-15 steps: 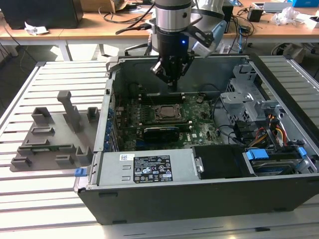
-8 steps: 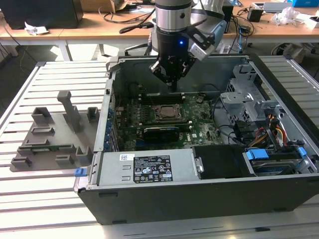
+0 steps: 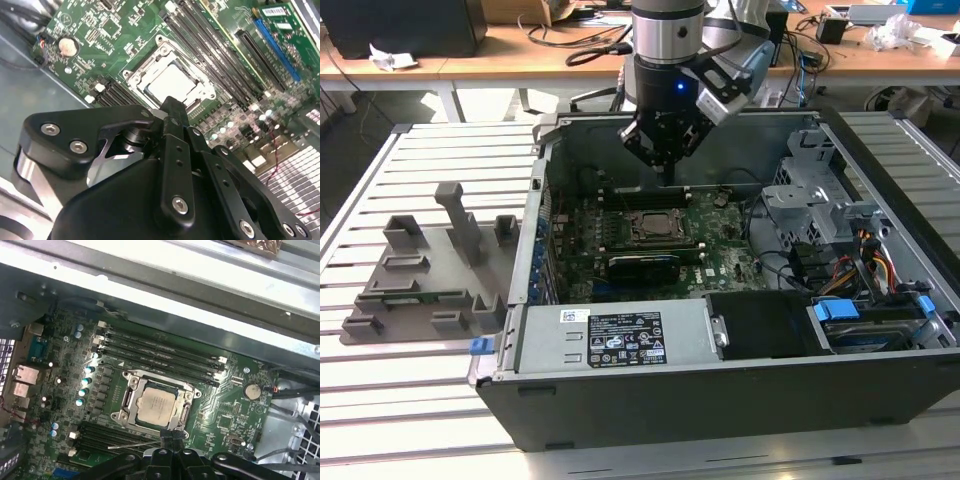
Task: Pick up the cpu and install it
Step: 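Install the first cpu locking lever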
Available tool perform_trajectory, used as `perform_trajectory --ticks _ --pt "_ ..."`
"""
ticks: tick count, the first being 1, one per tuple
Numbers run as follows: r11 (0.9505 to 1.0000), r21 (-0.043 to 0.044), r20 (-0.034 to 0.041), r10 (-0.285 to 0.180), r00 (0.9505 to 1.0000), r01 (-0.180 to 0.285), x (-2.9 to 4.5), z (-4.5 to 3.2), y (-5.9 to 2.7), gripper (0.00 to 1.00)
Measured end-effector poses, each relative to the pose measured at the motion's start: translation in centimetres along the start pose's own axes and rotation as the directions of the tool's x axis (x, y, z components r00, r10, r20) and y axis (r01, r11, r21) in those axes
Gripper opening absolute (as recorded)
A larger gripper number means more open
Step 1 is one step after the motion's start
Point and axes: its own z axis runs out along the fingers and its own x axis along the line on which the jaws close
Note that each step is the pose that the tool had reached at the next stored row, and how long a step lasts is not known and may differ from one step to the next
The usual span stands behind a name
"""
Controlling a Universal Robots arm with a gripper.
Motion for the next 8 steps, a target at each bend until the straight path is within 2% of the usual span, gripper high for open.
perform_trajectory --ticks 3,4,6,7,8 --pt "0.9983 0.0025 -0.0023 0.058 0.9983 -0.058 0.00 0.00 0.00 0.11" --pt "0.9958 0.0040 -0.0036 0.092 0.9958 -0.092 0.00 0.01 0.00 0.11" --pt "0.9932 0.0051 -0.0047 0.117 0.9932 -0.117 0.01 0.01 0.00 0.11" --pt "0.9904 0.0058 -0.0085 0.138 0.9904 -0.138 0.00 0.06 0.01 0.11" --pt "0.9876 0.0056 -0.0216 0.157 0.9874 -0.157 0.01 0.14 0.01 0.11"
